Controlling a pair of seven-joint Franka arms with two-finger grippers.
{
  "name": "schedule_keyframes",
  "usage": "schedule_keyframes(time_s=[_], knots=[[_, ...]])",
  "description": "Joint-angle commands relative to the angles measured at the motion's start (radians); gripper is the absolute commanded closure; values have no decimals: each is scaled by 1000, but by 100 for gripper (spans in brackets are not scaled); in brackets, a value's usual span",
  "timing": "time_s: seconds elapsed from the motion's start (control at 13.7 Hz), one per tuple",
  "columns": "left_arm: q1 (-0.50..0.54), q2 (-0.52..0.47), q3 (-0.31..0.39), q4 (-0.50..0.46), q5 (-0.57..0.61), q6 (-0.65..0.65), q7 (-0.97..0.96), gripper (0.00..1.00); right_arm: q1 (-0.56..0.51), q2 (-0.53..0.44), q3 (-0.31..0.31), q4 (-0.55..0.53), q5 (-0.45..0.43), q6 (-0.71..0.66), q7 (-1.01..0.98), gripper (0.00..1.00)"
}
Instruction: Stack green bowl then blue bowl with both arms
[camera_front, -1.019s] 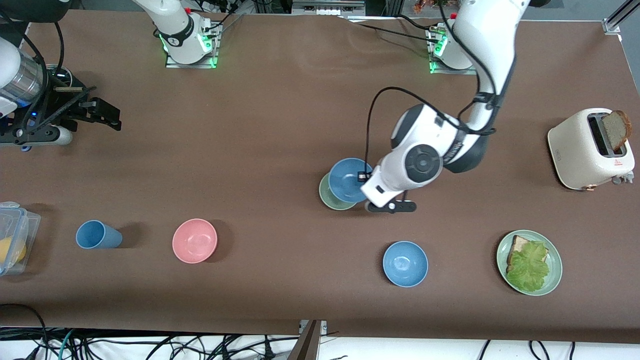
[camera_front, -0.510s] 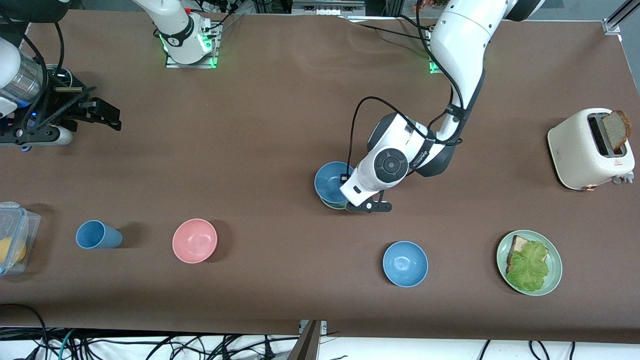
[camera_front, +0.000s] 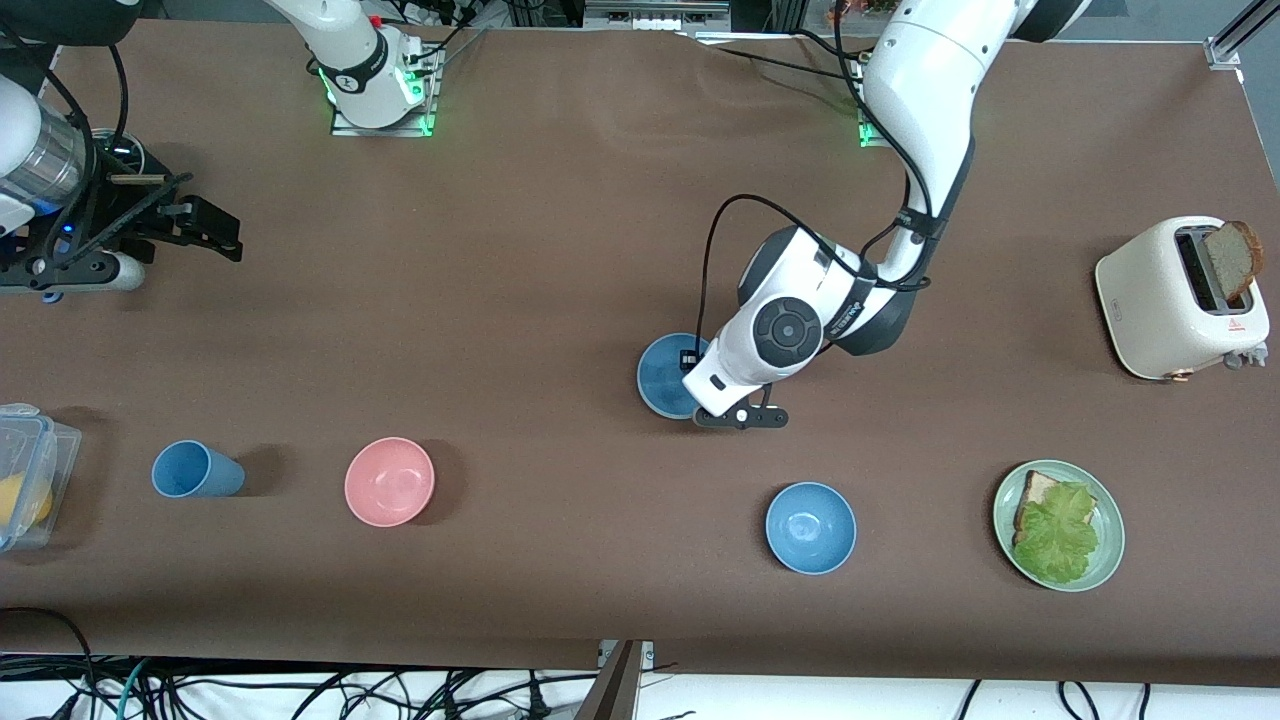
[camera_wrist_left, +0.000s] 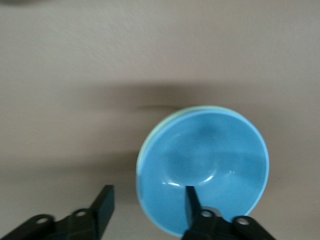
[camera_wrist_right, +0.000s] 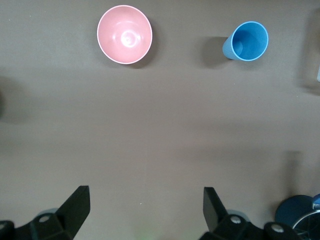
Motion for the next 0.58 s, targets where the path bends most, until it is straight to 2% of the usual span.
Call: schedule_keyframes(time_s=[0.0, 0.29, 0.51], knots=[[35, -113, 45, -2, -21, -92, 16, 0, -8, 3, 3, 14, 1, -16, -6, 0], [45, -268, 146, 1, 29, -250, 21, 0, -8, 3, 3, 13, 1, -16, -6, 0], [125, -363, 163, 3, 77, -377, 153, 0, -9, 3, 3, 13, 1, -14, -6, 0]])
